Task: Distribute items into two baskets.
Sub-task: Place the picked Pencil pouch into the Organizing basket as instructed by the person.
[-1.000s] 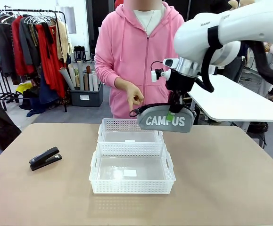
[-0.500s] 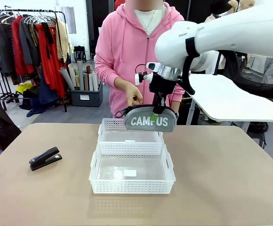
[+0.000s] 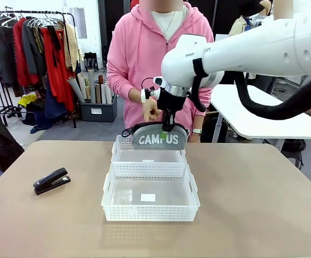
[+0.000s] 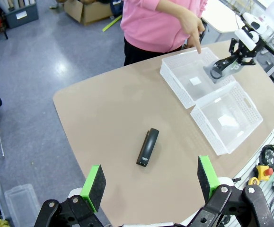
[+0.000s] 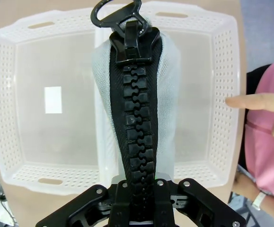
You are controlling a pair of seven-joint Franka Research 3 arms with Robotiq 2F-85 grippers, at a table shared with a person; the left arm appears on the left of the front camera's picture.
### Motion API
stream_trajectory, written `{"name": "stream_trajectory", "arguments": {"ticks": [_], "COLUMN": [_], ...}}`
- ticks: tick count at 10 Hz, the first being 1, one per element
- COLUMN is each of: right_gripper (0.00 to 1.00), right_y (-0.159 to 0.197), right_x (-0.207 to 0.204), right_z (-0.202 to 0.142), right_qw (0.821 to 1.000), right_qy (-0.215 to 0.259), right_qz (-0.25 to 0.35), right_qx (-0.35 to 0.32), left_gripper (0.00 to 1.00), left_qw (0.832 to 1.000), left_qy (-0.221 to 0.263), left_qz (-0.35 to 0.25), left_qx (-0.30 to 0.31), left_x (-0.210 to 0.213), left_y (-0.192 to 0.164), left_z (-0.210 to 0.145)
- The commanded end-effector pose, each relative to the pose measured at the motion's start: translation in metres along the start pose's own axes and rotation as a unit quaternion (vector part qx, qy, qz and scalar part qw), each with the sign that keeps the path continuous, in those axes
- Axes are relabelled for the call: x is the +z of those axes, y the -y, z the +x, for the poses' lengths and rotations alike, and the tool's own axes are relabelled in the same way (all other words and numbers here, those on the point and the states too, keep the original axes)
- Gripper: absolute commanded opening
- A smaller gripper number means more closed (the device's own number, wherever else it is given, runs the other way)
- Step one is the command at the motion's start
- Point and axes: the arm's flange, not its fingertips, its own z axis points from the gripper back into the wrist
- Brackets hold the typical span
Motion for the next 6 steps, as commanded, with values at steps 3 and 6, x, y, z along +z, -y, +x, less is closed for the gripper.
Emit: {"name": "stream_trajectory", "arguments": {"ticks": [3,6], "right_gripper": [0.0,0.0], "right_y": [0.026,0.035], "right_x": [-0.023,-0.05], "right_z": [0.011,0.01], "right_qw": [1.0,0.999], "right_qy": [-0.01,-0.013], "right_qz": [-0.028,-0.028], "right_qx": [0.009,0.022], "left_gripper": [1.0,1.0], "left_qw": [1.0,1.0], "left_qy": [0.006,0.006], "left_qz": [-0.007,-0.007], "left_qx": [-0.006,-0.006], "left_x": [0.0,0.0], "left_y": [0.0,0.0], "left_z": [-0.001,-0.001]}}
